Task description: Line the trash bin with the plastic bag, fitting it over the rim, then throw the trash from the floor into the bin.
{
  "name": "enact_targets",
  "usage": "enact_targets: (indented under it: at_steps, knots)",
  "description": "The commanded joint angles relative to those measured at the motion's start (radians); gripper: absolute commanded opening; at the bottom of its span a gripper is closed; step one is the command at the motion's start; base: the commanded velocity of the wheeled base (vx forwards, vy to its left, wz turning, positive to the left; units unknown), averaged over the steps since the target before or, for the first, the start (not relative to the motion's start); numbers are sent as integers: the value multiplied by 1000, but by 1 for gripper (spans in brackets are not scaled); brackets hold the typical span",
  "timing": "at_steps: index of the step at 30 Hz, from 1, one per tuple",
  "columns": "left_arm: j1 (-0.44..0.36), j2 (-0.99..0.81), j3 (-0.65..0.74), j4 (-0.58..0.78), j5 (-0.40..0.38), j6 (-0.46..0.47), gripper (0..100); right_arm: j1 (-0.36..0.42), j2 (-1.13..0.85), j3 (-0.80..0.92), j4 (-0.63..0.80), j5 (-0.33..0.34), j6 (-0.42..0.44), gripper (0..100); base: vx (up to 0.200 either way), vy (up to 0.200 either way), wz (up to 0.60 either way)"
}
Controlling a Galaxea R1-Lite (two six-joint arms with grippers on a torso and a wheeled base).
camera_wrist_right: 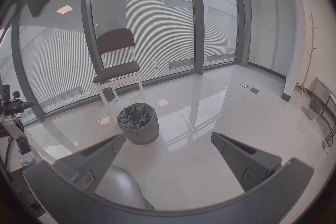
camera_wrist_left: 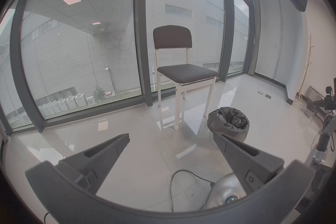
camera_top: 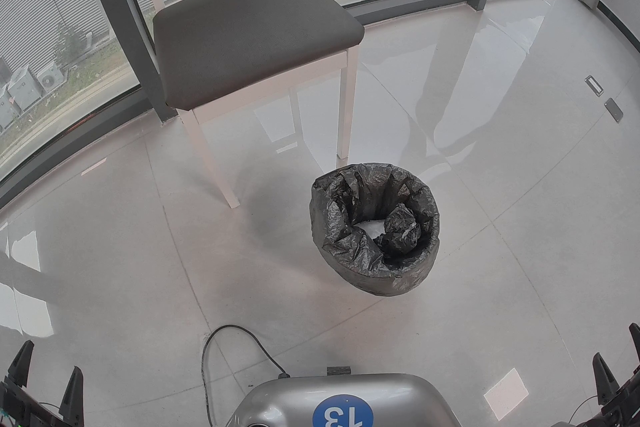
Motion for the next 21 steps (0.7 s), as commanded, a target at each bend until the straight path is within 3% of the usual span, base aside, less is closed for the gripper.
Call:
enact_targets:
  at_steps: [1,6,21]
  knots:
    - [2,-7,20,1,0,-3,100,0,-14,1,1,0,1,100,0,0,0]
    - [2,-7,20,0,37,-17,100,0,-14,1,1,0,-2,100,0,0,0]
    - [2,-8,20,-2,37,-15,100,0,-14,1,0,-8,-42,100,0,0,0]
